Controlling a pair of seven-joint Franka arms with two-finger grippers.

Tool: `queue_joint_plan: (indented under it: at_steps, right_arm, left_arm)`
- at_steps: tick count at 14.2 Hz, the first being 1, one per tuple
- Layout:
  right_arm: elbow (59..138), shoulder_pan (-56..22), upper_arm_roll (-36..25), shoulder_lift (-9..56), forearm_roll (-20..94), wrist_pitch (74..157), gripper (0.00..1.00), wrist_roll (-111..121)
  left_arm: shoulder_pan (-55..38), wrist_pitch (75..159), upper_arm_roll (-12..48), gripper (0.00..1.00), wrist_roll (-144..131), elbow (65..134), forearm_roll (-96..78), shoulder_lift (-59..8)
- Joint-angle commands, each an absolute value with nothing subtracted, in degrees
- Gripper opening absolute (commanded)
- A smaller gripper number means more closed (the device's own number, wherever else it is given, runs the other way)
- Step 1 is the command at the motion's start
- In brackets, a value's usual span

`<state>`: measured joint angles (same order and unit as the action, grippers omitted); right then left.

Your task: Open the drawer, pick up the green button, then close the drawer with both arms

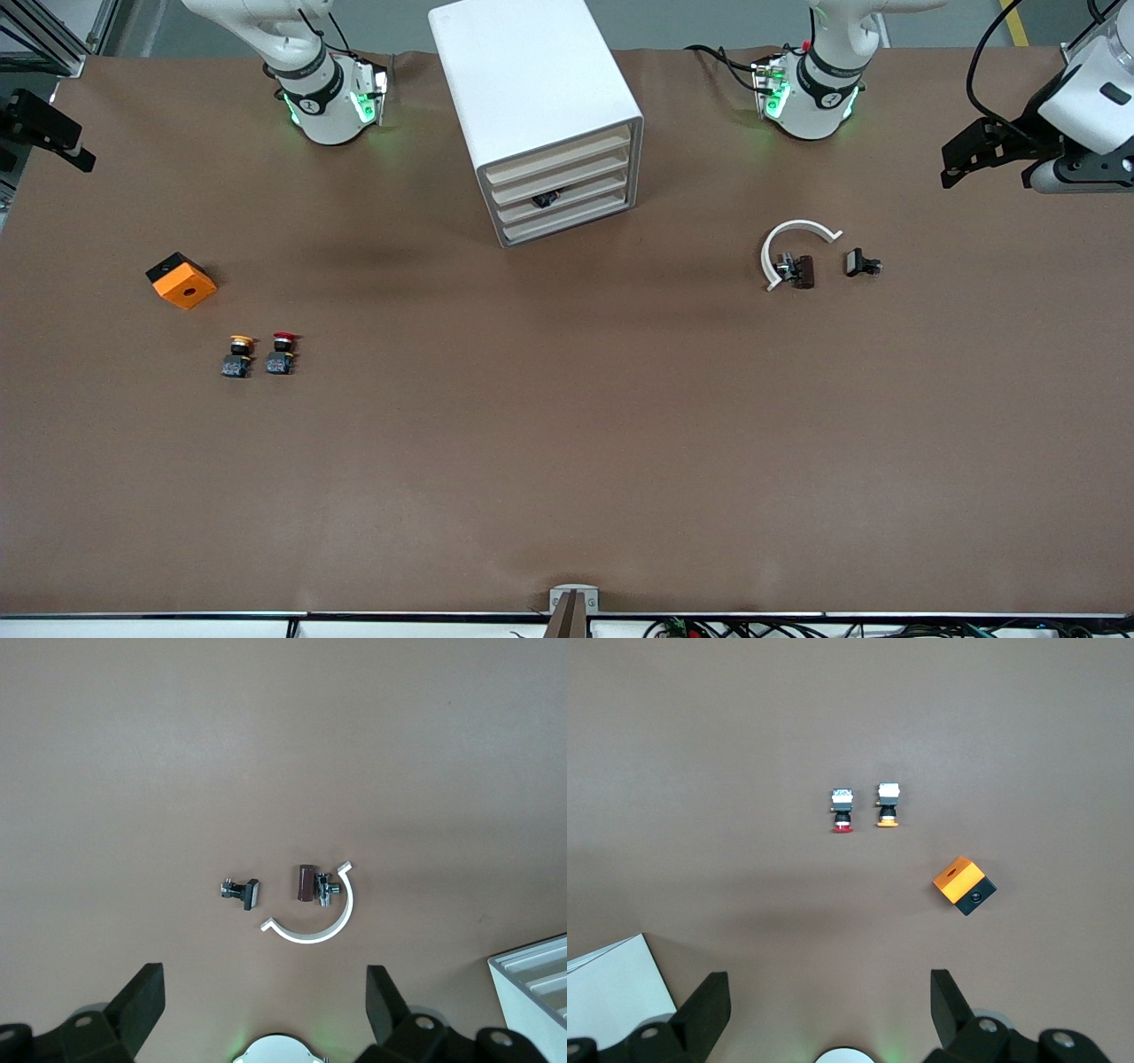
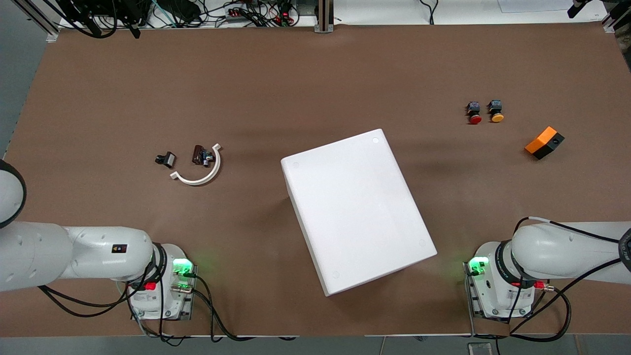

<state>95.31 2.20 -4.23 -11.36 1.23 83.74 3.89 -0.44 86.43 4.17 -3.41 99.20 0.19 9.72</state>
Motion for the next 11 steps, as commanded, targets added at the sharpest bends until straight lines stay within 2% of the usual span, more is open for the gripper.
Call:
queue_joint_plan:
  at_steps: [1, 11]
  right_arm:
    - [96.4, 3.6, -3.5, -12.7, 2.3, 83.9, 1.00, 3.4]
    - [96.4, 3.5, -3.5, -12.7, 2.2, 83.8, 1.00, 3.6]
  left_arm:
    - [0.0, 85.5, 4.3, 1.00, -3.1, 98.1, -0.8, 9.3]
    - [0.2, 85.4, 3.9, 1.00, -3.5, 98.8, -2.6, 8.8]
